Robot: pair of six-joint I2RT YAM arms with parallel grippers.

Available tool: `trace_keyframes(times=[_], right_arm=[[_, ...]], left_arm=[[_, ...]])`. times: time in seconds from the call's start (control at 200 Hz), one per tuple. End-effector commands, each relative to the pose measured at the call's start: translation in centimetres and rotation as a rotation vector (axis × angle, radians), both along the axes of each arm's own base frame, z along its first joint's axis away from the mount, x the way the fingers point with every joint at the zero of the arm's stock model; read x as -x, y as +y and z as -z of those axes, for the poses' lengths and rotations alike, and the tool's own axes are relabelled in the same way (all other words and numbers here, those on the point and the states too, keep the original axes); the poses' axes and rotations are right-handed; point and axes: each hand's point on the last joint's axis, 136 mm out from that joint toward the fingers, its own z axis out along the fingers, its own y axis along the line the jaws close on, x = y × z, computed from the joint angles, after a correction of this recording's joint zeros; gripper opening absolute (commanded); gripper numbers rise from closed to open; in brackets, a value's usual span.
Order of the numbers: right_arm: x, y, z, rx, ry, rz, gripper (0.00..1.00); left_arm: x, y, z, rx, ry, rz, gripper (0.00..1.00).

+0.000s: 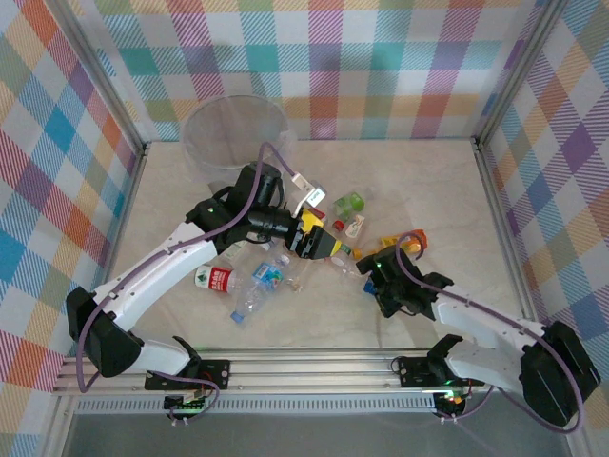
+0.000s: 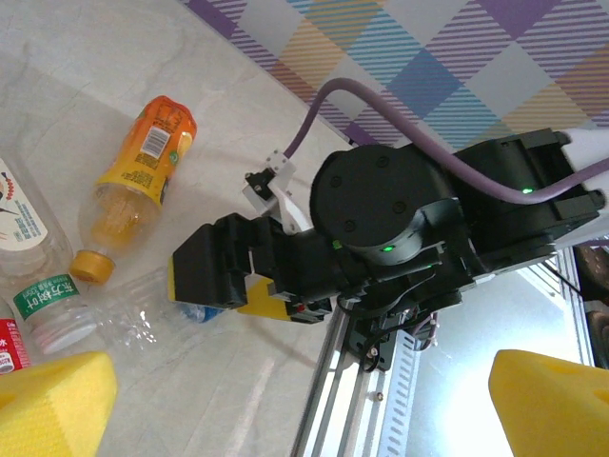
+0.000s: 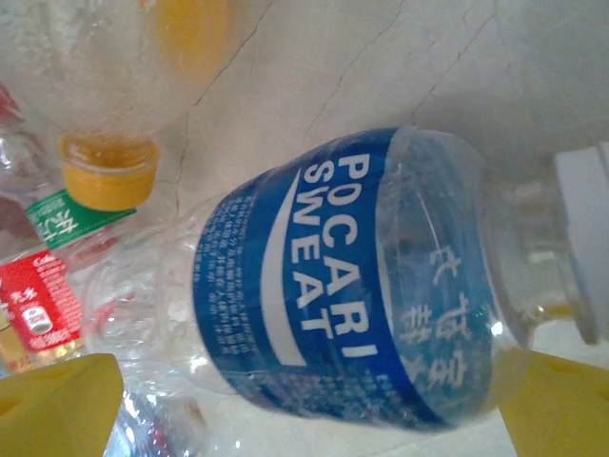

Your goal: Put the plastic bottles in the bin

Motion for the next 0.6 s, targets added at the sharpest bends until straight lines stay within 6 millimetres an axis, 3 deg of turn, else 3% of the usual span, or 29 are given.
trace_keyframes(times=[0.0,0.595], right_arm=[[-0.9,-0.1,0.8,0.010,-0.006,0.041,1.00],[-1.5,-2.9,-0.4,0.218,-0.045,-0.036,0.99]], left_arm=[[0.7,-0.2,-0.5,0.007,-0.019,0.028,1.00],[1.0,-0.3,-0.8,0.015,-0.018,0.040,1.00]])
